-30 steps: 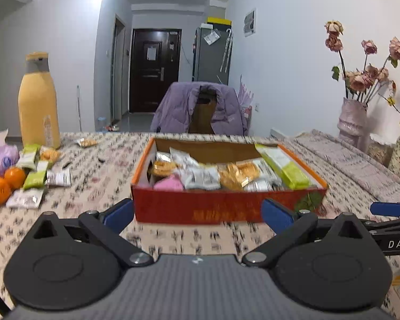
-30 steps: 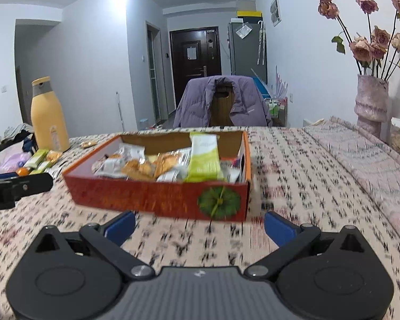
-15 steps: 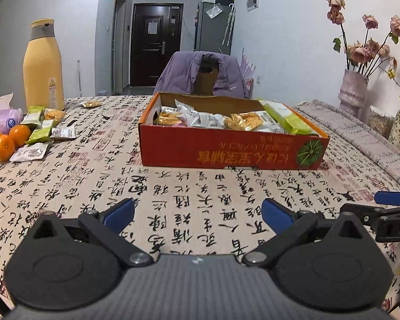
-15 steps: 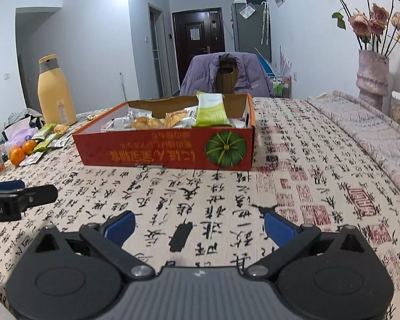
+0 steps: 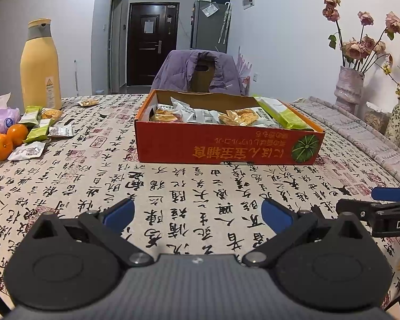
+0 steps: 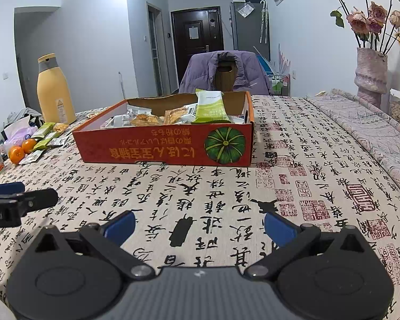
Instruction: Organize snacks
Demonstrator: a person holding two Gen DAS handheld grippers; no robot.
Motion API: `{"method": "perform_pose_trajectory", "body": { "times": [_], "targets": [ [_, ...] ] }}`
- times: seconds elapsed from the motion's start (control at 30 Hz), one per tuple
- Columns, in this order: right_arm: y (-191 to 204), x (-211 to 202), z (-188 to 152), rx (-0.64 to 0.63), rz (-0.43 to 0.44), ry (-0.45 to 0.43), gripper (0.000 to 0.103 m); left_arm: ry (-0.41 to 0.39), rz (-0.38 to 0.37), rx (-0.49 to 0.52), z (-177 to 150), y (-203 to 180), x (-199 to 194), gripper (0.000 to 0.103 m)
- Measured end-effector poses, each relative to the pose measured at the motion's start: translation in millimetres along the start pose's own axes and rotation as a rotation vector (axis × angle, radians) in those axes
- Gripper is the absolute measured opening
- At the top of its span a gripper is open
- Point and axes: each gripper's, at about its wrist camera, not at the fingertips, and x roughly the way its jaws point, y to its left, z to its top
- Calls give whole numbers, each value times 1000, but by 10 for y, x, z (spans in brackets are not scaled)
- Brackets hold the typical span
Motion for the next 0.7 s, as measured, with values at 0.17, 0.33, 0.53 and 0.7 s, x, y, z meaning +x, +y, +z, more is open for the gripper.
{"method": "perform_pose_trajectory", "body": {
  "times": [0.17,0.33,0.53,0.7],
  "targets": [
    [-1,-5,-5,1,0,2,103,2,0,3,-1,-7,13,103],
    [2,-11,-11,2,1,2,103,1,0,6,0,-16,16,103],
    [2,-14,-12,1,0,2,103,2,1,7,-1,-17,22,103],
    [-3,-16,-10,0,1,1,103,-1,-1,10,-6,-27,13,103]
  ]
}}
